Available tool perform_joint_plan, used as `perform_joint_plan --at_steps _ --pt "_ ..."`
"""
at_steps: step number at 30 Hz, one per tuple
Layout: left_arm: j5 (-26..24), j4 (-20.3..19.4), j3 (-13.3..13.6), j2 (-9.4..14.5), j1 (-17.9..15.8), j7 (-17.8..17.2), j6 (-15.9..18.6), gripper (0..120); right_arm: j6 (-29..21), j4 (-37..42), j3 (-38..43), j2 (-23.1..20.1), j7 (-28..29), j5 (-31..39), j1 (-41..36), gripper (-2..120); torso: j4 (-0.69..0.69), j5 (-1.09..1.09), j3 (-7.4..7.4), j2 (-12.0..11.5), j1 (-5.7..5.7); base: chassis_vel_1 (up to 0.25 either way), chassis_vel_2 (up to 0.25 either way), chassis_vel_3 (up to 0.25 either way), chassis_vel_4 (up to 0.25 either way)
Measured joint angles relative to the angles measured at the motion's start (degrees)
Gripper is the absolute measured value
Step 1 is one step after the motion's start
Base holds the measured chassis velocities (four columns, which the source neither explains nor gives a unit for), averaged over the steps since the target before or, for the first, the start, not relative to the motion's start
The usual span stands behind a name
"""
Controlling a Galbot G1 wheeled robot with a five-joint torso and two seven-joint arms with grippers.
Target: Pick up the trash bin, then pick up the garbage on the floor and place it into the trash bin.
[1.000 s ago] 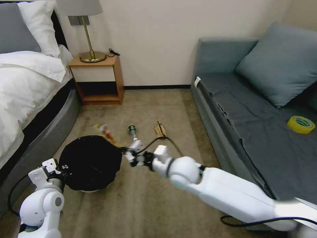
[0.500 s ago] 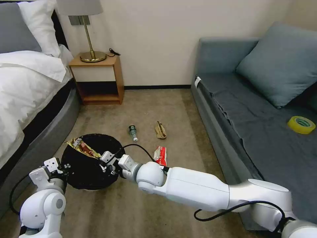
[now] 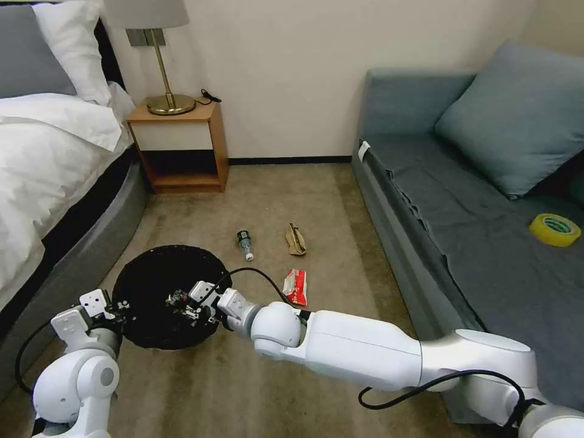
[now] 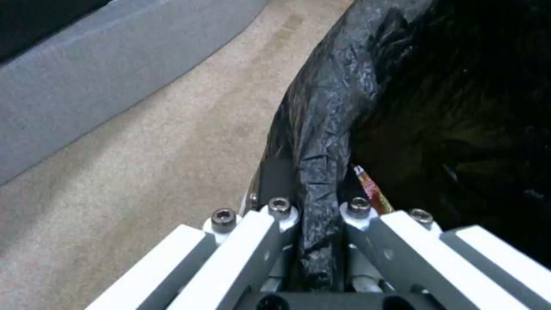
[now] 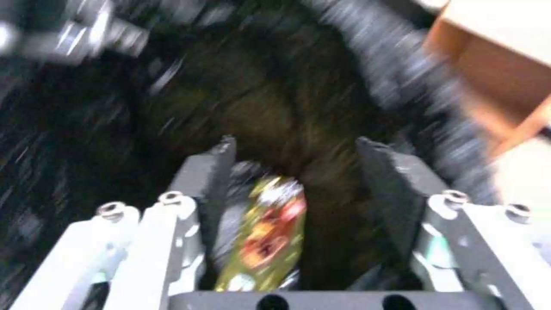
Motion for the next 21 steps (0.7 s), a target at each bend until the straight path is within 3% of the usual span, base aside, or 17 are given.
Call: perform_joint_plan --at_steps 2,8,12,14,16,18,21 --pt "-0.09 -0.04 -0.38 0.0 0.19 0.09 -0.01 2 0.28 2.02 3.59 -1.23 0.31 -1.79 0.23 72 0.0 0.0 0.0 0.0 0.0 0.0 0.0 0.0 0.0" --pt "-0.77 -0.21 -1.29 0.35 0.46 0.17 -0.09 2 0.98 7.98 11.49 -6.04 1.16 -3.39 -1.62 89 0.01 0.01 0.0 0.0 0.0 0.0 0.0 0.0 0.0" --pt "-1.8 -0.21 -2.76 0.65 0.51 0.26 -0.14 2 1.46 17.72 24.95 -15.92 4.64 -2.59 -10.45 99 -0.05 0.02 0.0 0.0 -0.01 0.0 0.0 0.0 0.0" --pt "-1.97 -0.21 -2.99 0.7 0.47 0.34 -0.14 2 1.32 19.11 27.23 -17.01 5.27 -2.37 -12.03 99 -0.03 0.03 0.0 0.0 0.0 0.0 0.0 0.0 0.0" --pt "-2.13 -0.21 -3.86 0.82 0.43 0.5 -0.15 2 0.59 25.17 36.26 -19.97 8.21 -2.11 -18.68 100 -0.03 0.03 -0.01 0.0 0.0 0.0 0.0 0.0 0.0" --pt "-2.13 -0.24 -4.16 0.82 0.45 0.63 -0.16 2 0.58 27.25 39.14 -20.64 9.23 -2.15 -21.19 100 -0.02 0.02 -0.01 0.0 -0.01 0.0 0.0 0.0 0.0" --pt "-1.95 -0.49 -4.88 0.42 0.59 1.01 -0.2 2 2.46 34.83 52.07 -21.27 11.92 -5.93 -35.98 100 -0.01 0.03 -0.01 0.0 0.0 0.0 0.0 0.0 0.0"
